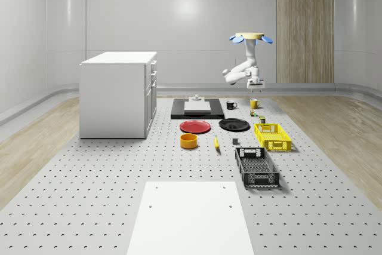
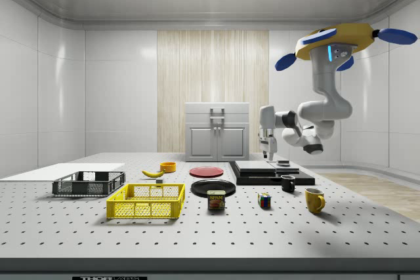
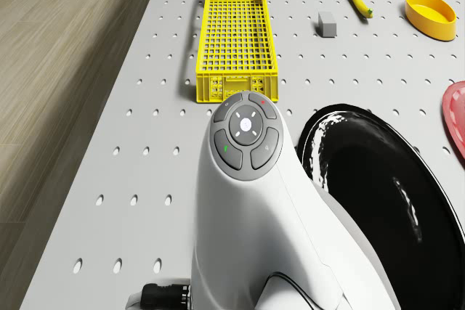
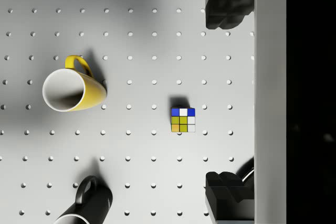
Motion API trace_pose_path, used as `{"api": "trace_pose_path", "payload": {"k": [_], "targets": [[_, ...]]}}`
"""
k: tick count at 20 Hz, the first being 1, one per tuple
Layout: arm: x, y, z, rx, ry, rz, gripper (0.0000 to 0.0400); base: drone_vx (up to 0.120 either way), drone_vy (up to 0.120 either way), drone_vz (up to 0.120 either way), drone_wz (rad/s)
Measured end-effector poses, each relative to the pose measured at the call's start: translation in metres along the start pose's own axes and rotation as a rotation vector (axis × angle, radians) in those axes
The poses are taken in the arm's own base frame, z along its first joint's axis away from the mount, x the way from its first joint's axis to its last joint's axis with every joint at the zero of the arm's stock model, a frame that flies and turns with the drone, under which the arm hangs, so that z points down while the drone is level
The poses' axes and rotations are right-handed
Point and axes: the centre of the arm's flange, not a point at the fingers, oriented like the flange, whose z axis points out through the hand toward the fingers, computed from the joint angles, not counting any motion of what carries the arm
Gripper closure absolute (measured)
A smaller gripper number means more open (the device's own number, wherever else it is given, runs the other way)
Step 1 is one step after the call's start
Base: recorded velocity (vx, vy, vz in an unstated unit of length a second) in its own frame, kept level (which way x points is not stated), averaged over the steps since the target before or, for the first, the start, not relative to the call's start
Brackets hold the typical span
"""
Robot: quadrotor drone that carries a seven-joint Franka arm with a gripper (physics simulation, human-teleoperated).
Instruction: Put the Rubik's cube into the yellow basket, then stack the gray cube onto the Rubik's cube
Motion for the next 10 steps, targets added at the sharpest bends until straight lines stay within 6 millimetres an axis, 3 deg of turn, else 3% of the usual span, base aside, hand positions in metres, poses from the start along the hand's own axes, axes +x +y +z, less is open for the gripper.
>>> {"api": "trace_pose_path", "payload": {"k": [4,10], "targets": [[-0.0014,-0.0014,-0.0001,-0.013,0.014,0.000,0.0000,0.100,-0.110,-0.120,0.000],[-0.0023,-0.0022,-0.0001,-0.022,0.024,-0.001,0.0000,0.000,0.000,-0.120,0.000]]}}
